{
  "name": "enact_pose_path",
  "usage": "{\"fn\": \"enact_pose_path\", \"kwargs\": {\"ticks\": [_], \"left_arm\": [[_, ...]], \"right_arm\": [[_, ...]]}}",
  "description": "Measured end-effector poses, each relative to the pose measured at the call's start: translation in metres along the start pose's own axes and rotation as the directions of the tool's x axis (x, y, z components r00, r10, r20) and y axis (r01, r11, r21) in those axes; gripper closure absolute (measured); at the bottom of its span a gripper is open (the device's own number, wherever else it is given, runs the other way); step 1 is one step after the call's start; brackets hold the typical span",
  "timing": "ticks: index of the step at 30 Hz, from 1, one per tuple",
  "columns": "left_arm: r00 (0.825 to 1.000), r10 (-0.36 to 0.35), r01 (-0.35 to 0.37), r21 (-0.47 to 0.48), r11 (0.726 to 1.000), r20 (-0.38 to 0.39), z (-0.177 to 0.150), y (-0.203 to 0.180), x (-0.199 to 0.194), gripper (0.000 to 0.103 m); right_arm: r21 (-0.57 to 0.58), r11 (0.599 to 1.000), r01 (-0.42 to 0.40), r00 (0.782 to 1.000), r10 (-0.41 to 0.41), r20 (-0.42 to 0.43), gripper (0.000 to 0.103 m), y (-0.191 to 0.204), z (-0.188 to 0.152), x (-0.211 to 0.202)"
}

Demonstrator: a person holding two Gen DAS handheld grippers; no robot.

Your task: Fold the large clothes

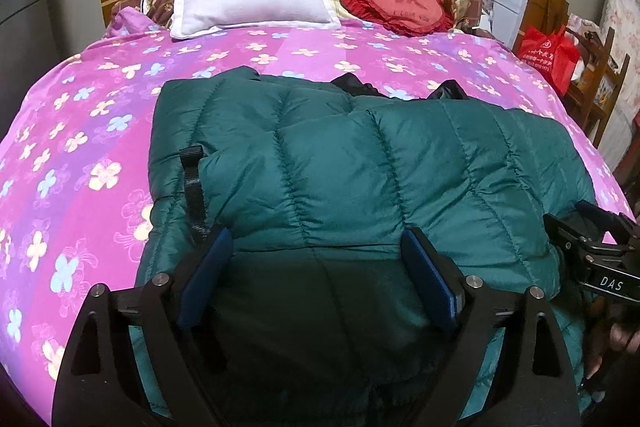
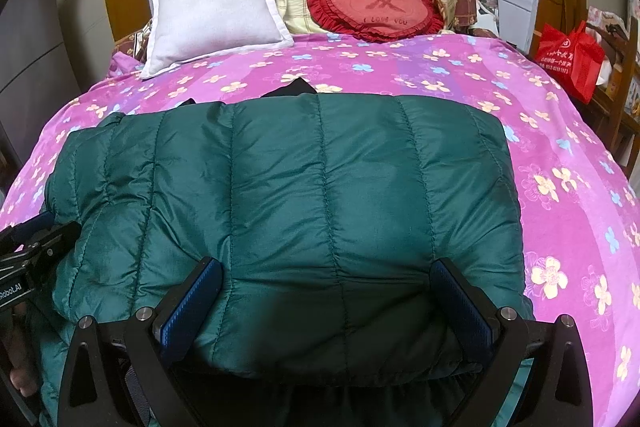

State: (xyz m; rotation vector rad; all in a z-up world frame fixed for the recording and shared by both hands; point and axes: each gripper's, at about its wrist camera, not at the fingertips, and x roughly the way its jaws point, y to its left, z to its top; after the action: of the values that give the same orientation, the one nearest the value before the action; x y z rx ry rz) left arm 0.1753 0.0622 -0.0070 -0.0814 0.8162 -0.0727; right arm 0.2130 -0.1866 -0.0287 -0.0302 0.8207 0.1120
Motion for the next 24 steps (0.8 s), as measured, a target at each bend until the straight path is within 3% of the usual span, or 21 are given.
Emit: {"fn": "enact_pose_path", "kwargs": {"ticks": [6, 12, 24], "left_arm": [[1.000, -0.008, 0.008, -0.002, 1.000, 0.005, -0.004, -0.001, 0.000, 0.012], [0.999, 0.037, -0.037, 0.036, 0.999, 0.012, -0.006, -0.009, 0.000, 0.011], [1.000, 0.022, -0.023, 0.028, 0.999, 0.011, -0.007, -0.009, 0.001, 0.010]], "right_arm": [[-0.003, 1.000, 0.003, 1.000, -0.003, -0.001, 0.000, -0.001, 0.000, 0.000], [-0.012, 1.000, 0.015, 1.000, -0.015, -0.005, 0.000, 0.001, 0.000, 0.001], [-0.012, 1.000, 0.015, 1.000, -0.015, -0.004, 0.000, 0.002, 0.000, 0.001]]}}
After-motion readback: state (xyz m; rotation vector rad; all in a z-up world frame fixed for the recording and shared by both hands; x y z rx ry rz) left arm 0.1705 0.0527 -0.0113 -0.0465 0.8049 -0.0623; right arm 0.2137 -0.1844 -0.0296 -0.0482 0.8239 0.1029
